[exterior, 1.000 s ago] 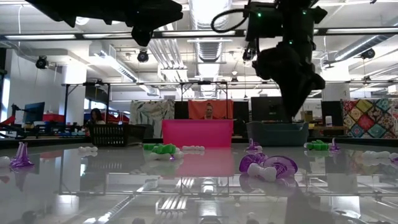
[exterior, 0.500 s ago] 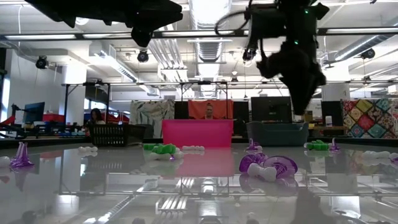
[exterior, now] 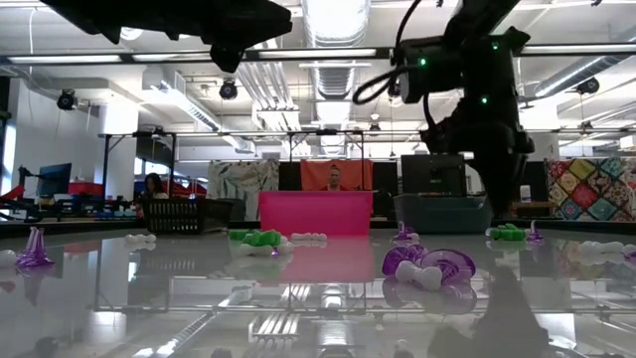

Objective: Sort Halloween decoration
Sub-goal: Put the green skeleton toy into the blue bin

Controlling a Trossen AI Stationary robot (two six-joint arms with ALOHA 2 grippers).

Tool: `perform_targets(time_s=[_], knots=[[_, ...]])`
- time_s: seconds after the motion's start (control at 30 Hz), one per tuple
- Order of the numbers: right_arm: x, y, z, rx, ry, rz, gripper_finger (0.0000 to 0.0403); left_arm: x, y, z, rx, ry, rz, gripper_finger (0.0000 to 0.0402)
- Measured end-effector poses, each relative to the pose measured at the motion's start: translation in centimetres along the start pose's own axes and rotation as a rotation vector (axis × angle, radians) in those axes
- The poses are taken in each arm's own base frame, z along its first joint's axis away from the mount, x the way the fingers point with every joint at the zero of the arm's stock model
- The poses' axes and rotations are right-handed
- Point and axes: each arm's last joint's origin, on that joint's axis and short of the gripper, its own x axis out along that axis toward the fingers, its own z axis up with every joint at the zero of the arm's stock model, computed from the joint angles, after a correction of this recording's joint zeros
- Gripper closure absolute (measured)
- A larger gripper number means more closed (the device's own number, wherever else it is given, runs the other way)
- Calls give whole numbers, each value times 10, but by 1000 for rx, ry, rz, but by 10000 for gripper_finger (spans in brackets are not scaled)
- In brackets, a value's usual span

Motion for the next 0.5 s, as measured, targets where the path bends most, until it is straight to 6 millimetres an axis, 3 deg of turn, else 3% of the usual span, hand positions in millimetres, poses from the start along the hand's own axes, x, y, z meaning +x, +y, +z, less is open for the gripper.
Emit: perform_targets(time_s=[0.5], knots=[[21, 9, 3, -84, 54, -30, 335, 0, 0, -1, -1, 6, 1, 326]])
